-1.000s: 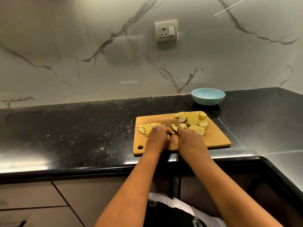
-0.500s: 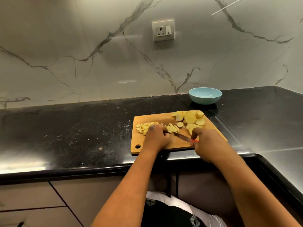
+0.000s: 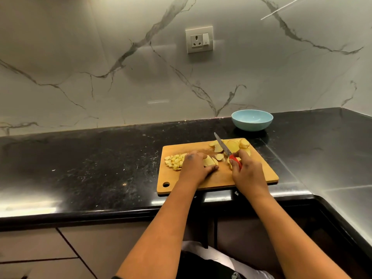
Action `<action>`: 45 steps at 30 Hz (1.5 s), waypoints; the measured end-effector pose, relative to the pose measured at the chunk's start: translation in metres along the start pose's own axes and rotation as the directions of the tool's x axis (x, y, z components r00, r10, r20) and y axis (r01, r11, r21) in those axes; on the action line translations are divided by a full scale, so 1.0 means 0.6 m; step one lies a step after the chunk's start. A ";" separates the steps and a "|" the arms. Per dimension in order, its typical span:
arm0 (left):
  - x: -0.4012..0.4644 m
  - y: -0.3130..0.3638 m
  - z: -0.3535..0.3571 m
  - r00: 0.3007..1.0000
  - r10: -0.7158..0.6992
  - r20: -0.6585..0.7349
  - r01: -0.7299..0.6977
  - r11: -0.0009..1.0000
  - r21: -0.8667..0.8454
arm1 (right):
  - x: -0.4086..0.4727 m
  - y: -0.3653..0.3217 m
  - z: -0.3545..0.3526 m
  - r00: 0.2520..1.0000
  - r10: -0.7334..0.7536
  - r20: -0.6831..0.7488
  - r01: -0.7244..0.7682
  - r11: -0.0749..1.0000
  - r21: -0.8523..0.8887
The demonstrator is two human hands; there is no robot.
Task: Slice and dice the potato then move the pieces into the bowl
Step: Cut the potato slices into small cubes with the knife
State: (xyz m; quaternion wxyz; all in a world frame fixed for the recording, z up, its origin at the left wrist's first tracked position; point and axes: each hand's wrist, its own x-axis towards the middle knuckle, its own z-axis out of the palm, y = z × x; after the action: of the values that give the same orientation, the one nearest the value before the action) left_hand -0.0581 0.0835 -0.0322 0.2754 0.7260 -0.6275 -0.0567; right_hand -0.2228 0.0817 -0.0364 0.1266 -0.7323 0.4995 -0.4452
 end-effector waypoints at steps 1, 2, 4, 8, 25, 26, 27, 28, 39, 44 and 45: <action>0.003 0.000 0.000 1.000 -0.006 0.005 0.006 1.000 -0.003 | -0.002 0.003 0.002 1.000 -0.025 -0.019 0.025 1.000 0.013; 0.005 0.002 0.000 1.000 -0.014 0.016 0.014 1.000 -0.004 | -0.003 0.006 0.003 0.999 -0.042 -0.029 0.043 0.999 0.023; 0.009 0.011 0.003 0.998 -0.023 0.063 0.021 0.999 0.031 | -0.003 0.010 0.004 0.998 -0.059 -0.035 0.060 0.997 0.042; 0.017 0.029 0.016 0.993 -0.021 0.115 0.005 0.991 0.137 | -0.001 0.015 0.007 0.997 -0.067 -0.041 0.070 0.996 0.062; 0.009 0.014 -0.025 0.992 0.017 0.128 -0.027 0.997 0.077 | -0.002 0.019 0.013 0.998 -0.057 -0.017 0.058 0.997 0.047; 0.004 0.016 -0.019 0.998 -0.017 0.067 0.007 0.990 0.144 | -0.002 0.019 0.013 0.998 -0.056 -0.016 0.057 0.997 0.043; 0.001 0.017 -0.013 0.999 -0.037 0.031 0.030 0.979 0.201 | -0.002 0.019 0.013 0.998 -0.056 -0.015 0.056 0.998 0.042; -0.002 0.017 -0.008 0.999 -0.040 0.015 0.035 0.971 0.238 | -0.003 0.019 0.013 0.998 -0.057 -0.015 0.058 0.997 0.042; 0.015 0.005 -0.040 0.976 -0.013 0.219 -0.004 0.997 0.074 | -0.006 -0.008 -0.009 0.988 0.068 0.139 -0.065 0.998 -0.022; 0.020 0.000 -0.044 0.966 -0.002 0.258 -0.024 0.995 0.098 | -0.020 -0.035 -0.020 0.963 0.141 0.228 -0.111 0.984 -0.141; 0.017 0.001 -0.039 0.972 0.001 0.236 -0.026 0.994 0.103 | -0.025 -0.041 -0.021 0.962 0.138 0.235 -0.101 0.981 -0.163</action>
State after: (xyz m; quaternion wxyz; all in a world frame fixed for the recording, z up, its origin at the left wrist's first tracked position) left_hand -0.0462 0.0815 -0.0093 0.1607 0.7234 -0.6627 -0.1077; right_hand -0.2188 0.1089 -0.0216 0.1585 -0.7576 0.5553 -0.3043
